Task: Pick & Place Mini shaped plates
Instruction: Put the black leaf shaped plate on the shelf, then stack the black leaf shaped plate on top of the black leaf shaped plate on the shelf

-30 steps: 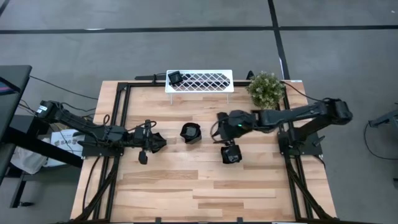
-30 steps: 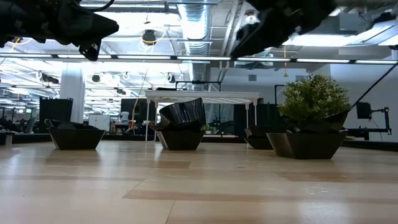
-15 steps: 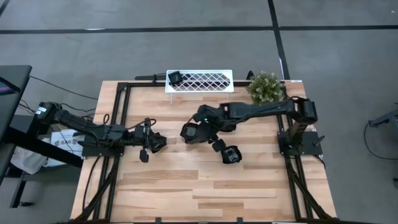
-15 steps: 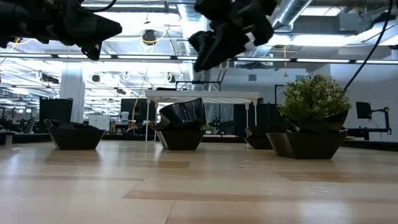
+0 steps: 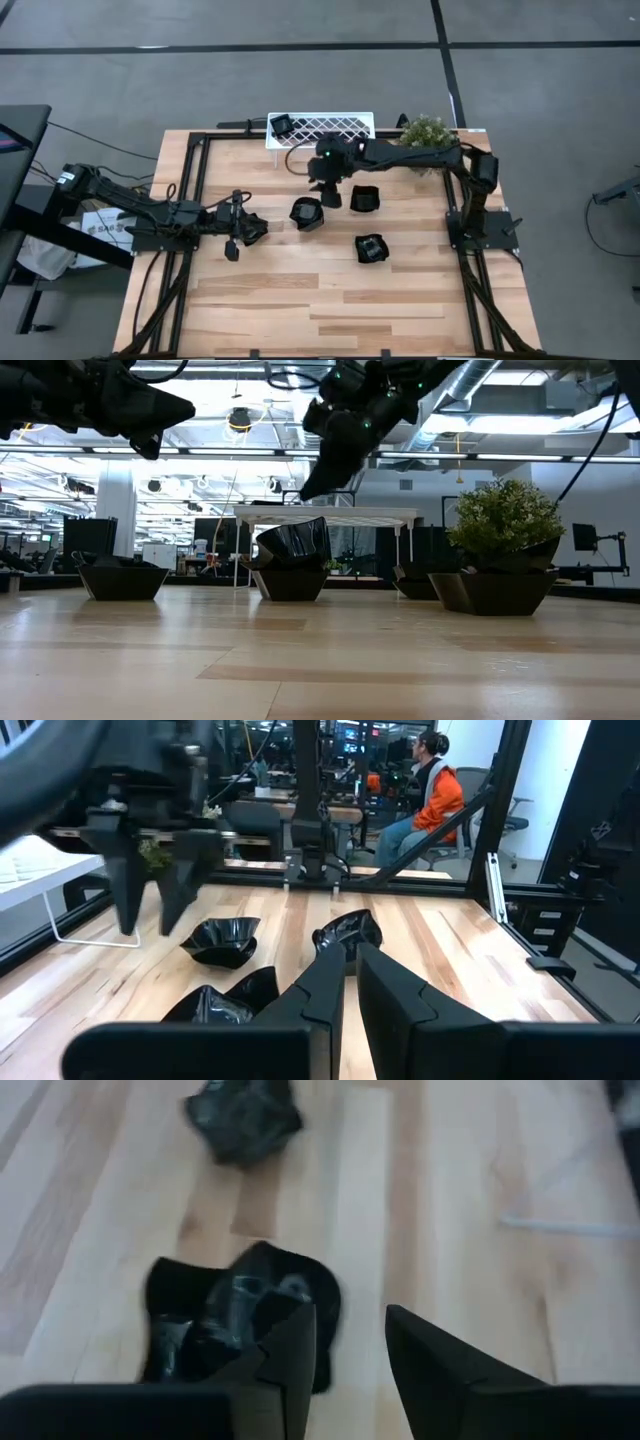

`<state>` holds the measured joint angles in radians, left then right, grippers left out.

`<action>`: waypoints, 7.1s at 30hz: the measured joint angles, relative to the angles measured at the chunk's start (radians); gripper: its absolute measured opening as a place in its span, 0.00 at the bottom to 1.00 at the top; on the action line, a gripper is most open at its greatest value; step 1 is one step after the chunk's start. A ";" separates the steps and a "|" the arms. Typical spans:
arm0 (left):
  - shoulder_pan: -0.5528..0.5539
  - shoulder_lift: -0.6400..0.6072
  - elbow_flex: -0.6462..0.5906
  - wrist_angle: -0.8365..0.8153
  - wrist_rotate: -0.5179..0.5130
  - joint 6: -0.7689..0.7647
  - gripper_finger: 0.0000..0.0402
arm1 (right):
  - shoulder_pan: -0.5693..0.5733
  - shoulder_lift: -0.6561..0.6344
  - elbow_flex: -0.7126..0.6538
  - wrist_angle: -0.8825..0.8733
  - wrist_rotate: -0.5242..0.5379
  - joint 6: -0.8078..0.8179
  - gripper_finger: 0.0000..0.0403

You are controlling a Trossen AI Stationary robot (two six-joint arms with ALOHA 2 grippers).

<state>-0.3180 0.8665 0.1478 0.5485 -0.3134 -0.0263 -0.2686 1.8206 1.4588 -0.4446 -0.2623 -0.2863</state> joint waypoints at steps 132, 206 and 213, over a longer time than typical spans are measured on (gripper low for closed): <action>-0.002 0.000 0.000 0.021 0.004 -0.004 0.08 | -0.603 0.127 0.660 -0.816 -0.025 0.131 0.00; 0.003 0.000 0.000 0.021 -0.031 0.086 0.08 | -0.443 -0.495 0.029 -0.301 -0.060 -0.022 0.16; 0.098 -0.049 0.000 0.029 -0.089 0.184 0.08 | -0.234 -0.702 -0.208 -0.220 0.135 0.009 0.16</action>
<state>-0.2198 0.8178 0.1482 0.5774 -0.4028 0.1580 -0.5026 1.1188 1.2506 -0.6646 -0.1269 -0.2774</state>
